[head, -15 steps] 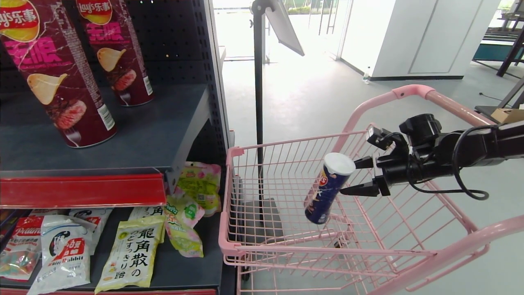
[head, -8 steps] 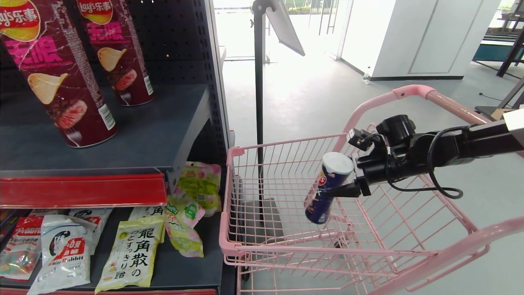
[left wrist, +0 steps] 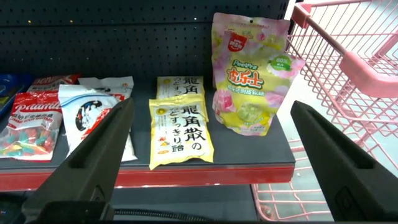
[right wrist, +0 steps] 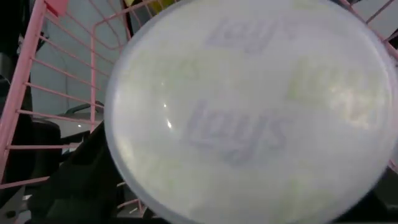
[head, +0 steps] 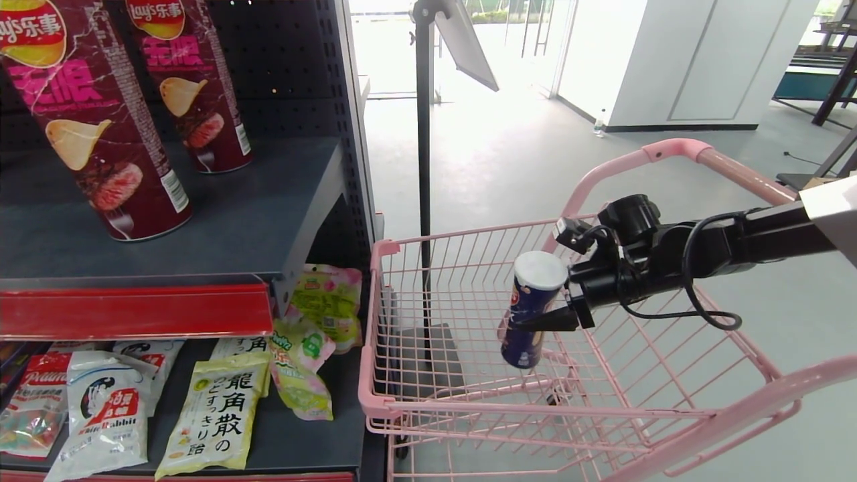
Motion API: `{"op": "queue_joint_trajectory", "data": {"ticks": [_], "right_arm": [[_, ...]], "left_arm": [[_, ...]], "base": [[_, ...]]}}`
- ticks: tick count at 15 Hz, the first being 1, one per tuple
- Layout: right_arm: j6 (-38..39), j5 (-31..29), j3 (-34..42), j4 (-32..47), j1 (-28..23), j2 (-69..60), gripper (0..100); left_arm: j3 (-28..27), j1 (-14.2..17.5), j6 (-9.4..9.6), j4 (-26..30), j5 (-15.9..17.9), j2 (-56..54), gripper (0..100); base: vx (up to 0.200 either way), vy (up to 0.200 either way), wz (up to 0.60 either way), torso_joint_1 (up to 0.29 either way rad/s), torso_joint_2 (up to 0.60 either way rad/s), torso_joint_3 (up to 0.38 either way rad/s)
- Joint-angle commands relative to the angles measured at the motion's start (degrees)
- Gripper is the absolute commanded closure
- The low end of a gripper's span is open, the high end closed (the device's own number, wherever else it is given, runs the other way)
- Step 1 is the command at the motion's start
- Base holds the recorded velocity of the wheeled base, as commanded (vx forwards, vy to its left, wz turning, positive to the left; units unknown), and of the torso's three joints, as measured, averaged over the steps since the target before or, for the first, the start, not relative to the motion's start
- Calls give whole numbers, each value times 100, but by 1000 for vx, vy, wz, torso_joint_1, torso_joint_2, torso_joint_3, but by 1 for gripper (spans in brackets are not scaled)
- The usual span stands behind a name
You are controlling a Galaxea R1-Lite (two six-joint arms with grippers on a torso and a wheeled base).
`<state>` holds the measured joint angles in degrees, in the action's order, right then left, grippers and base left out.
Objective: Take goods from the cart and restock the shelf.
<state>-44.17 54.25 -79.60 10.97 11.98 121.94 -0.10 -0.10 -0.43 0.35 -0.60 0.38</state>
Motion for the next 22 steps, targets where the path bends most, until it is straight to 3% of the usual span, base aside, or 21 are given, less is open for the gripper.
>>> {"op": "queue_joint_trajectory", "data": {"ticks": [1,16,22], "right_arm": [[66,-63,147,37,41,-39,0],[506,77,252,239,252,137,0],[593,60,-82,221,261,392,0]], "left_arm": [[1,1,-1,0,-2,6,0],[1,1,-1,0,-2,6,0],[1,1,-1,0,-2,6,0]], "base": [[0,0,0,0,0,0],[0,0,0,0,0,0],[0,0,0,0,0,0]]}}
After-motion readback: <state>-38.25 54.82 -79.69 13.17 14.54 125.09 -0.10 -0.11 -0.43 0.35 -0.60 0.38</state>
